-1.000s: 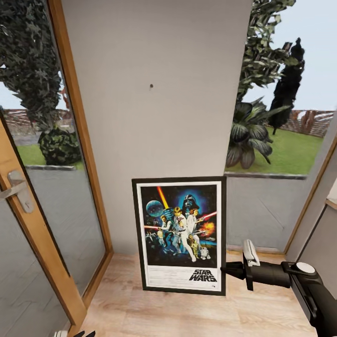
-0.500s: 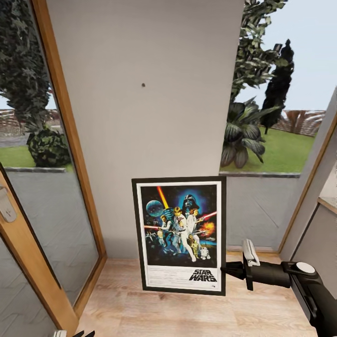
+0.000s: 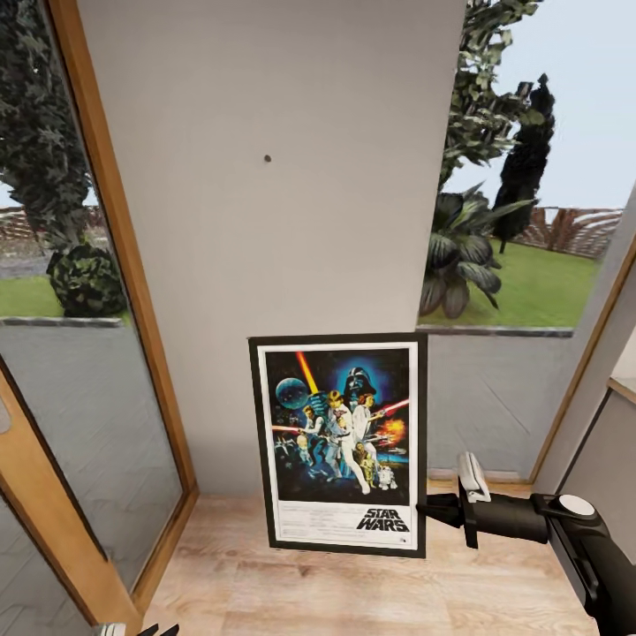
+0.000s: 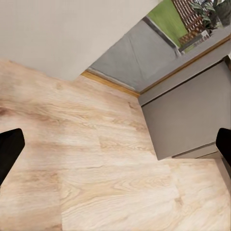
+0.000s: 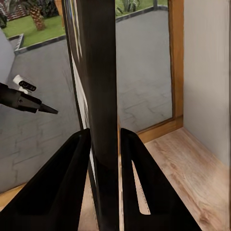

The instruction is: Pick up the poster from the kitchen countertop and hang it on one of the wall nails in the kitchen.

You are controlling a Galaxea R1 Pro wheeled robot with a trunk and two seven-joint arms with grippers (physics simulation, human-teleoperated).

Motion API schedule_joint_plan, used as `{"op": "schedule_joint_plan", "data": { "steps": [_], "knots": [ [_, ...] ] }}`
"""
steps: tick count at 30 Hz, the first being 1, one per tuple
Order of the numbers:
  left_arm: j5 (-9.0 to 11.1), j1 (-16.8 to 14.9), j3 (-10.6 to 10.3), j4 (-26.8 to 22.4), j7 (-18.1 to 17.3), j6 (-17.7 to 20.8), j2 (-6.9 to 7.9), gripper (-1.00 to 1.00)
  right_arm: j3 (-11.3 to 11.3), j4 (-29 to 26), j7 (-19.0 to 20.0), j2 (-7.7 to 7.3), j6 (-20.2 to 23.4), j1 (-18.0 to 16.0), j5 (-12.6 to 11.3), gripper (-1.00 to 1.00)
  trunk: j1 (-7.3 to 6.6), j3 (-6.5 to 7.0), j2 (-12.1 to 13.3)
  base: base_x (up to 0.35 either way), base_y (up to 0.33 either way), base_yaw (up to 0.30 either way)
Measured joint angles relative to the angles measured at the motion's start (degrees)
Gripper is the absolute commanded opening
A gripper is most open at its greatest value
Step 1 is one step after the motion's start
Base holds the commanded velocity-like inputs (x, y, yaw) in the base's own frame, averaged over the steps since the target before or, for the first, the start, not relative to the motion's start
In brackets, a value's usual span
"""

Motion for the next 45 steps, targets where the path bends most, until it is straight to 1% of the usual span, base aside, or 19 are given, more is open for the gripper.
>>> {"op": "schedule_joint_plan", "data": {
  "steps": [23,32,33,34,37,38,41,42,43,45],
  "knots": [
    [0.0,0.0,0.0,0.0,0.0,0.0,0.26,1.0,0.0,0.0,0.0,0.02,-0.03,0.0,-0.04,-1.0,0.0,0.0,0.0,0.327,0.0,0.0],
    [-0.05,0.0,0.05,0.09,0.02,0.0,0.23,1.0,0.0,-0.1,0.11,0.01,-0.03,0.0,-0.04,-1.0,0.03,0.0,0.01,0.072,0.0,0.0],
    [-0.1,0.01,-0.11,3.05,0.52,-0.17,0.43,1.0,-0.02,-0.64,0.28,0.0,0.23,0.0,-0.06,-1.0,0.03,0.0,0.01,0.001,0.0,0.0],
    [-0.09,-0.01,0.08,3.41,0.9,-0.19,0.47,1.0,-0.04,-0.69,0.3,0.0,0.26,0.0,-0.05,-1.0,0.03,0.0,0.01,0.0,0.0,0.0],
    [-0.09,-0.01,0.11,4.22,4.03,-0.24,0.51,1.0,0.0,-0.71,0.31,0.0,0.35,0.0,-0.06,-1.0,0.03,0.0,0.01,0.0,0.0,0.0],
    [-0.1,-0.01,0.04,5.45,5.73,-0.3,0.63,1.0,0.06,-0.76,0.23,0.01,0.58,0.0,-1.62,-1.0,0.03,0.0,0.01,0.0,0.0,0.0],
    [-0.09,0.02,0.13,5.57,5.92,-0.31,0.77,1.0,0.04,-0.77,0.26,0.01,0.67,0.0,-2.63,-1.0,0.03,0.0,0.01,0.0,0.0,0.0],
    [-0.09,0.06,0.13,5.58,5.96,-0.31,0.85,1.0,0.09,-0.77,0.24,0.01,0.71,0.0,-3.69,-1.0,0.03,0.0,0.01,0.0,0.0,0.0],
    [-0.09,0.2,0.13,5.6,5.99,-0.33,1.05,1.0,0.24,-0.82,0.2,0.01,0.75,-0.02,-5.59,-1.0,0.03,0.0,0.01,0.0,0.0,0.0],
    [-0.09,0.35,0.13,5.61,6.0,-0.33,1.26,1.0,0.37,-1.3,0.13,0.03,0.83,-0.22,-6.96,-1.0,0.03,0.01,0.01,0.0,0.0,0.0]
  ]
}}
